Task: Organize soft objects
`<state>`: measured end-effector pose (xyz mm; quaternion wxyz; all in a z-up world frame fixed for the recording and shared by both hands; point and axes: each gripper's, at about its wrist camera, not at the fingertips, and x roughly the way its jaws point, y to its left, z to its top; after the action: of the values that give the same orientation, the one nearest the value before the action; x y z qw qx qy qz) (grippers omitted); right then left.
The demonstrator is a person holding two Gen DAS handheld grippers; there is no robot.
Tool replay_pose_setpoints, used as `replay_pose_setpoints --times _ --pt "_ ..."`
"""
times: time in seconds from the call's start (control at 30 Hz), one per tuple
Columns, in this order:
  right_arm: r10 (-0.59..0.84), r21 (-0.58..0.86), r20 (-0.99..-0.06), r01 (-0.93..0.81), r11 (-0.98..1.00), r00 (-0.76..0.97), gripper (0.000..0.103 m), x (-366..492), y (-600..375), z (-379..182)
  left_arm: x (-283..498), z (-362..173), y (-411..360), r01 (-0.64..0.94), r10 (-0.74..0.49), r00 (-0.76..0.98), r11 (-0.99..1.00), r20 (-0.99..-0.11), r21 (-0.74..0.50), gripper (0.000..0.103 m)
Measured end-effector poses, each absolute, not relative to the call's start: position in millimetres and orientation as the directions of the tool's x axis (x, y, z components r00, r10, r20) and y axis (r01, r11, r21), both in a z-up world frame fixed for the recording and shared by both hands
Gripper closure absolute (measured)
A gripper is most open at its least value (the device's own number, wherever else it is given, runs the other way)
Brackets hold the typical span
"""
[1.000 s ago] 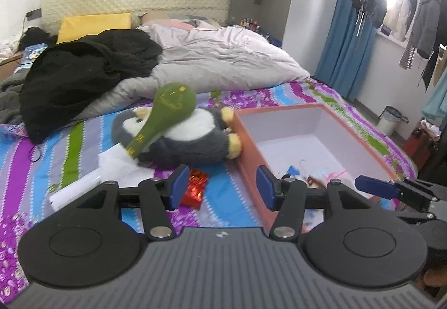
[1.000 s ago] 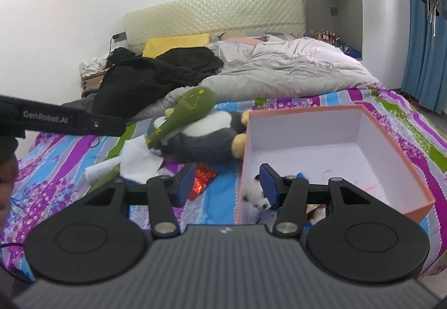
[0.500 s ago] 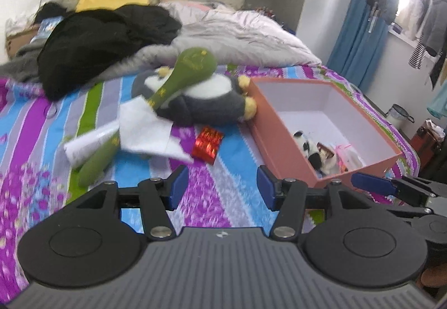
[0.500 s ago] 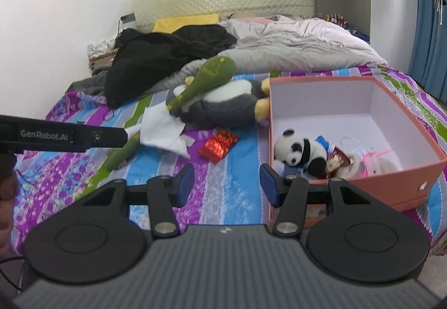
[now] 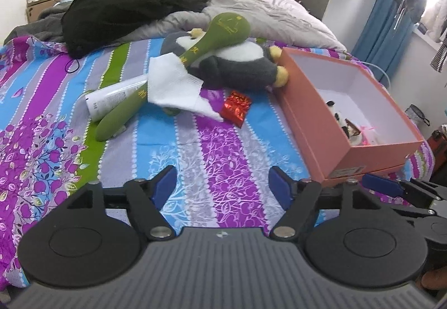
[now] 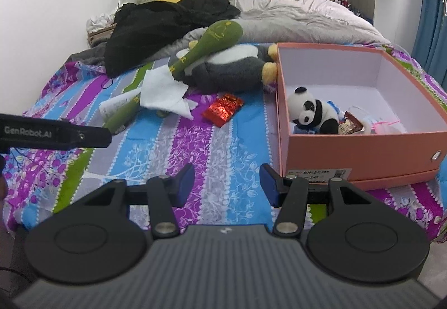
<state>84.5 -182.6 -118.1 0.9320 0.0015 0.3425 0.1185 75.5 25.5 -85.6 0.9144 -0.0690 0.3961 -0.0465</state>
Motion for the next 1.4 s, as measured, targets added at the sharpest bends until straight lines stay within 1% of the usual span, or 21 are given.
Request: replay_pose_setpoints --times 0.5,0.63,0.8,0.87,1.03,1.1,1.13,1.4 --pt "0.27 0.087 -0.646 -0.283 0.955 0.714 0.049 139 -165 -159 144 -123 40 -0.063 -0.062 0.662 0.988 -0.747 -0.138 0.023" --pt "0.268 0.08 -0.65 -0.287 0.955 0.711 0.049 163 -158 -173 171 -143 50 -0.099 -0.071 0.653 0.979 -0.754 -0.178 0.023" --pt "0.264 0.08 -0.651 -0.281 0.956 0.712 0.049 200 -145 -190 206 -168 70 -0.182 -0.073 0.663 0.95 -0.746 -0.254 0.023" --pt "0.245 0.074 -0.655 -0.261 0.962 0.715 0.049 216 -139 -195 220 -177 79 -0.216 -0.078 0.675 0.93 -0.734 -0.297 0.023" --pt "0.232 0.115 -0.648 -0.208 0.971 0.725 0.049 257 -130 -203 249 -192 94 -0.275 -0.054 0.696 0.901 -0.716 -0.335 0.023" --pt "0.216 0.123 -0.656 -0.18 0.976 0.723 0.039 273 -127 -209 259 -199 101 -0.293 -0.058 0.701 0.886 -0.711 -0.36 0.023" --pt "0.205 0.124 -0.66 -0.165 0.979 0.722 0.032 280 -126 -212 263 -202 104 -0.301 -0.054 0.702 0.881 -0.71 -0.365 0.023" --pt "0.172 0.164 -0.682 -0.081 0.983 0.711 0.031 322 -118 -233 287 -214 118 -0.328 -0.038 0.738 0.853 -0.674 -0.406 0.024"
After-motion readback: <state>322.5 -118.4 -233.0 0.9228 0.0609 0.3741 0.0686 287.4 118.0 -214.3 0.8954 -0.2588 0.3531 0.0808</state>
